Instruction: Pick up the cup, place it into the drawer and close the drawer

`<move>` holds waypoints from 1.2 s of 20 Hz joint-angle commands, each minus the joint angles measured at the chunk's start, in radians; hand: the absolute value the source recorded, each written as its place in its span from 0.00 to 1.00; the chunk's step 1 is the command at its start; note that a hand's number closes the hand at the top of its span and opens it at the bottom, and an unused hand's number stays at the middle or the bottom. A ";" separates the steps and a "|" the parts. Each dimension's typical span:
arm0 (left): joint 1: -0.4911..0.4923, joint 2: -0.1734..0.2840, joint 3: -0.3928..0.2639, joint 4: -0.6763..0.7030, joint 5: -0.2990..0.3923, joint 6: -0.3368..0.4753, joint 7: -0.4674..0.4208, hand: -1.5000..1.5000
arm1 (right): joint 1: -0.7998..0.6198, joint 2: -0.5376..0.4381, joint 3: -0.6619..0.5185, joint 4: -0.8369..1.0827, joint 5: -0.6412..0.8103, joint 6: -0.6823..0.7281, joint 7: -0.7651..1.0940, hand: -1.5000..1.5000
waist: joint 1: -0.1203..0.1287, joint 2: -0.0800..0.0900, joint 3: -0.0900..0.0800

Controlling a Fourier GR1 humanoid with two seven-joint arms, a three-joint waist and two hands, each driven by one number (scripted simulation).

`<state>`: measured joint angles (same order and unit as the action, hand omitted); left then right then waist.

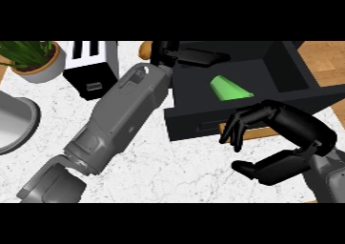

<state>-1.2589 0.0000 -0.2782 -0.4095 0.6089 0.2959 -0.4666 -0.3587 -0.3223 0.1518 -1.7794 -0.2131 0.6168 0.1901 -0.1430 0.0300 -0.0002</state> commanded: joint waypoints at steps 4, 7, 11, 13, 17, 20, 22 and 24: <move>0.030 0.000 0.003 -0.002 0.057 0.011 -0.050 0.00 | 0.030 -0.091 0.068 -0.018 0.338 -0.034 -0.029 0.00 | 0.081 -0.017 0.001; 0.027 0.000 0.025 -0.003 0.075 0.004 -0.066 0.00 | 0.057 -0.042 0.121 0.072 0.463 -0.117 -0.060 0.00 | 0.111 -0.019 0.001; 0.087 0.002 0.039 -0.033 0.056 -0.031 -0.095 0.00 | 0.046 -0.040 0.159 0.292 0.600 -0.180 -0.186 0.00 | 0.159 -0.024 0.001; 0.094 0.026 0.051 -0.055 0.067 -0.058 -0.075 0.00 | 0.019 -0.003 0.207 0.405 0.646 -0.200 -0.222 0.00 | 0.168 -0.023 0.001; 0.208 0.042 0.037 -0.095 0.053 -0.102 -0.134 0.00 | -0.091 0.040 0.210 0.663 0.728 -0.276 -0.298 1.00 | 0.201 -0.019 0.002; 0.193 0.098 0.051 -0.159 0.072 -0.116 -0.057 0.00 | -0.171 0.043 0.164 0.865 0.744 -0.319 -0.373 1.00 | 0.230 -0.018 0.003; 0.236 0.113 0.053 -0.177 0.074 -0.143 -0.067 0.00 | -0.220 0.065 0.149 0.965 0.769 -0.388 -0.444 1.00 | 0.229 -0.014 0.003; 0.297 0.112 0.038 -0.193 0.065 -0.151 -0.092 0.00 | -0.243 0.018 0.076 1.014 0.726 -0.408 -0.537 1.00 | 0.250 -0.011 0.005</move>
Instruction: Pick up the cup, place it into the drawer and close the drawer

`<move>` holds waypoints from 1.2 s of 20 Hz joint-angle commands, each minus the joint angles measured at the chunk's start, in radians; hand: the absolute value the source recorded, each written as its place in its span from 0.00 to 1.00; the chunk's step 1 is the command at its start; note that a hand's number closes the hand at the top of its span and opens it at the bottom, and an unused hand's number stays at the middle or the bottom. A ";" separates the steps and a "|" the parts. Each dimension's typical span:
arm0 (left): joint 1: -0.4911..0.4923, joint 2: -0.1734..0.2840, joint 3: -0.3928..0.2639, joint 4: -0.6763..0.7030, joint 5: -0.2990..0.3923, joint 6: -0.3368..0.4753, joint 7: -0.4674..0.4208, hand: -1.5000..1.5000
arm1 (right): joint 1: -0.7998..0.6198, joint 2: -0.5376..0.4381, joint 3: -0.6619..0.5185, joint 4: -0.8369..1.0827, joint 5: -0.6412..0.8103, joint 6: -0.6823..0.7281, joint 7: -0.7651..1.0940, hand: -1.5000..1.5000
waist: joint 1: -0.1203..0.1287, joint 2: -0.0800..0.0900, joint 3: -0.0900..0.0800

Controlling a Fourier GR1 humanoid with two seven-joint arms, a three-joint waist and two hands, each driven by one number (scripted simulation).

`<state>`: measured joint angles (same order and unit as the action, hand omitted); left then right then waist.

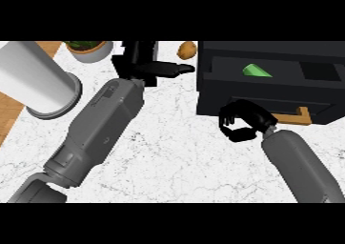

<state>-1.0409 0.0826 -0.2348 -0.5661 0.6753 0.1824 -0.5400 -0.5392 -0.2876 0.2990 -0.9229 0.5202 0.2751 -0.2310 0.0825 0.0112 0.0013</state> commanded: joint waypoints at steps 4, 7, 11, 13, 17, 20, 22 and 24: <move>0.108 0.051 -0.013 -0.088 0.006 -0.080 0.015 0.00 | -0.196 -0.026 -0.152 0.299 -0.033 -0.094 -0.165 1.00 | 0.046 0.013 0.004; 0.137 0.072 -0.022 -0.121 0.000 -0.081 0.026 0.00 | -0.295 -0.054 -0.217 0.369 -0.062 -0.100 -0.154 1.00 | 0.071 0.015 0.004; 0.178 0.096 -0.018 -0.148 0.008 -0.113 0.024 0.00 | -0.354 -0.110 -0.276 0.428 -0.083 -0.123 -0.143 1.00 | 0.084 0.024 0.004; 0.193 0.106 -0.028 -0.154 0.004 -0.134 0.030 0.00 | -0.382 -0.101 -0.291 0.429 -0.098 -0.124 -0.117 1.00 | 0.104 0.029 0.004; 0.177 0.123 -0.024 -0.173 0.009 -0.146 0.049 0.00 | -0.395 -0.142 -0.321 0.416 -0.132 -0.090 -0.128 1.00 | 0.110 0.035 0.004; 0.185 0.138 -0.024 -0.175 0.009 -0.164 0.054 0.00 | -0.407 -0.150 -0.322 0.406 -0.140 -0.065 -0.103 1.00 | 0.117 0.039 0.002; 0.217 0.117 -0.030 -0.187 0.019 -0.177 0.050 0.00 | -0.401 -0.167 -0.336 0.390 -0.161 -0.045 -0.113 1.00 | 0.125 0.035 0.002; 0.215 0.137 -0.029 -0.190 0.017 -0.188 0.056 0.00 | -0.398 -0.182 -0.333 0.377 -0.165 -0.024 -0.114 1.00 | 0.133 0.038 0.002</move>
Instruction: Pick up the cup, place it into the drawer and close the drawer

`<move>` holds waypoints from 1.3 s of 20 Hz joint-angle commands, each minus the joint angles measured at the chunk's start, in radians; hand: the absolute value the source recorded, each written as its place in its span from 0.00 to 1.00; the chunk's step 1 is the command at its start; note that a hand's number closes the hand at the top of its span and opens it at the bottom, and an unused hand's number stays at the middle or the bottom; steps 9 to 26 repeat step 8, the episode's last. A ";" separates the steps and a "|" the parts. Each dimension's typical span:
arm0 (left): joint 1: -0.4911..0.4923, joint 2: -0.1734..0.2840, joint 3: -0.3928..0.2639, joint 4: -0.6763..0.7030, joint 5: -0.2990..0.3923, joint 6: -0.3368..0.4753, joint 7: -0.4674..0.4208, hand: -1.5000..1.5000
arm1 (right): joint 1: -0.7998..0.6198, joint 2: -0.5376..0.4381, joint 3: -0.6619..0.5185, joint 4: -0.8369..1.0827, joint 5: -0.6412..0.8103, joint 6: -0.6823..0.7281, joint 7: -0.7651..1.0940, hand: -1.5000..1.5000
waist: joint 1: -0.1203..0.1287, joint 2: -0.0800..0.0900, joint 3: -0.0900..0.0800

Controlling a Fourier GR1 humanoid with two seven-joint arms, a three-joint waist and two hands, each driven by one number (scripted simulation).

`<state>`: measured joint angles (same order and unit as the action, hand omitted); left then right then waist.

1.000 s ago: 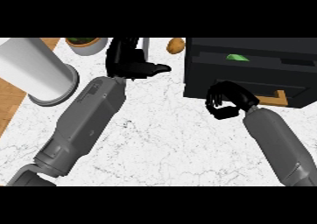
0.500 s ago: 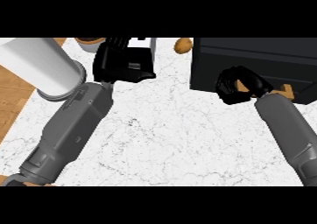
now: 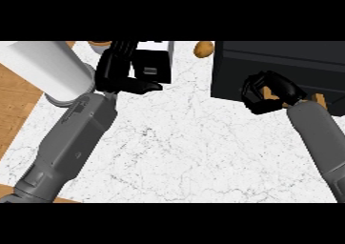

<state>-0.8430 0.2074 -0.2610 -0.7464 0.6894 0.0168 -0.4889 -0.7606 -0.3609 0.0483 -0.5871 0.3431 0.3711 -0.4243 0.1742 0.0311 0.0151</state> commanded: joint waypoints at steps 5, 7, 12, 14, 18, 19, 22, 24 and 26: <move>0.021 0.006 -0.002 -0.028 0.013 -0.033 0.014 0.00 | -0.163 -0.139 -0.103 0.013 -0.026 -0.063 0.078 1.00 | 0.047 0.016 -0.012; 0.036 0.002 -0.005 -0.032 0.008 -0.031 0.000 0.00 | -0.157 -0.134 -0.104 0.005 -0.030 -0.061 0.087 1.00 | 0.051 0.017 -0.012; 0.034 0.019 0.001 -0.031 0.013 -0.043 0.009 0.00 | -0.152 -0.148 -0.105 -0.001 -0.034 -0.046 0.080 1.00 | 0.048 0.019 -0.012; 0.034 0.019 0.001 -0.031 0.013 -0.043 0.009 0.00 | -0.152 -0.148 -0.105 -0.001 -0.034 -0.046 0.080 1.00 | 0.048 0.019 -0.012; 0.034 0.019 0.001 -0.031 0.013 -0.043 0.009 0.00 | -0.152 -0.148 -0.105 -0.001 -0.034 -0.046 0.080 1.00 | 0.048 0.019 -0.012; 0.034 0.019 0.001 -0.031 0.013 -0.043 0.009 0.00 | -0.152 -0.148 -0.105 -0.001 -0.034 -0.046 0.080 1.00 | 0.048 0.019 -0.012; 0.034 0.019 0.001 -0.031 0.013 -0.043 0.009 0.00 | -0.152 -0.148 -0.105 -0.001 -0.034 -0.046 0.080 1.00 | 0.048 0.019 -0.012; 0.034 0.019 0.001 -0.031 0.013 -0.043 0.009 0.00 | -0.152 -0.148 -0.105 -0.001 -0.034 -0.046 0.080 1.00 | 0.048 0.019 -0.012; 0.034 0.019 0.001 -0.031 0.013 -0.043 0.009 0.00 | -0.152 -0.148 -0.105 -0.001 -0.034 -0.046 0.080 1.00 | 0.048 0.019 -0.012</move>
